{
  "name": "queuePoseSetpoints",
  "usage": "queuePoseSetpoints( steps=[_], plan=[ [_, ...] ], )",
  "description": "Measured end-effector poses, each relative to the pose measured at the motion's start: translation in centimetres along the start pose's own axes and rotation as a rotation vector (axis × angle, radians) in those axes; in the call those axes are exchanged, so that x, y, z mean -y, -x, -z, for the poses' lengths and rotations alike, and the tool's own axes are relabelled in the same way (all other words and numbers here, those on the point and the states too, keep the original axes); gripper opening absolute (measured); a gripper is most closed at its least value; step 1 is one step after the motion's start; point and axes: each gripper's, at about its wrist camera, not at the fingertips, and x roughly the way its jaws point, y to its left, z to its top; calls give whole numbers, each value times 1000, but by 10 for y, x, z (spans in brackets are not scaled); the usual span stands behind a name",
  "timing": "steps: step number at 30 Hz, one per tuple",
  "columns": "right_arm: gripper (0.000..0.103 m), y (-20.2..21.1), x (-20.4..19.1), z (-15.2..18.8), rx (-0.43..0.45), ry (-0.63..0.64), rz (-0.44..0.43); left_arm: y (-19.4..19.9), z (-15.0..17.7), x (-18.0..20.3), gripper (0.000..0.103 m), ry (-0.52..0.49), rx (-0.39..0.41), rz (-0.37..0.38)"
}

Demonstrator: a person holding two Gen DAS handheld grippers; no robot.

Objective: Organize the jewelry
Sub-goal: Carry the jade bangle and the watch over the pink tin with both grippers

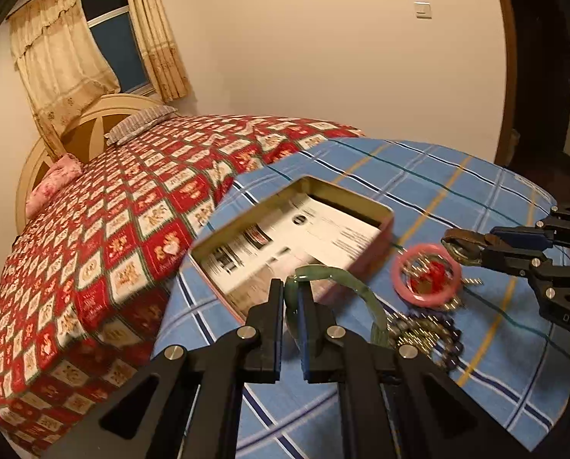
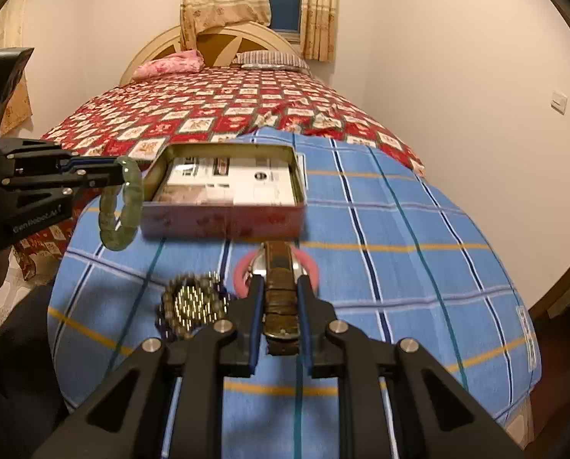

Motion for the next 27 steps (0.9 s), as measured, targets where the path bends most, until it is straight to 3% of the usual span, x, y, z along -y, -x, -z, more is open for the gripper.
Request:
queuePoseSetpoints(
  steps=[12, 27],
  plan=[
    [19, -42, -4, -56, 6, 24, -24, -44, -28, -34, 6, 43, -28, -70],
    [19, -80, -10, -83, -31, 95, -22, -84, -36, -49, 6, 37, -72, -112]
  ],
)
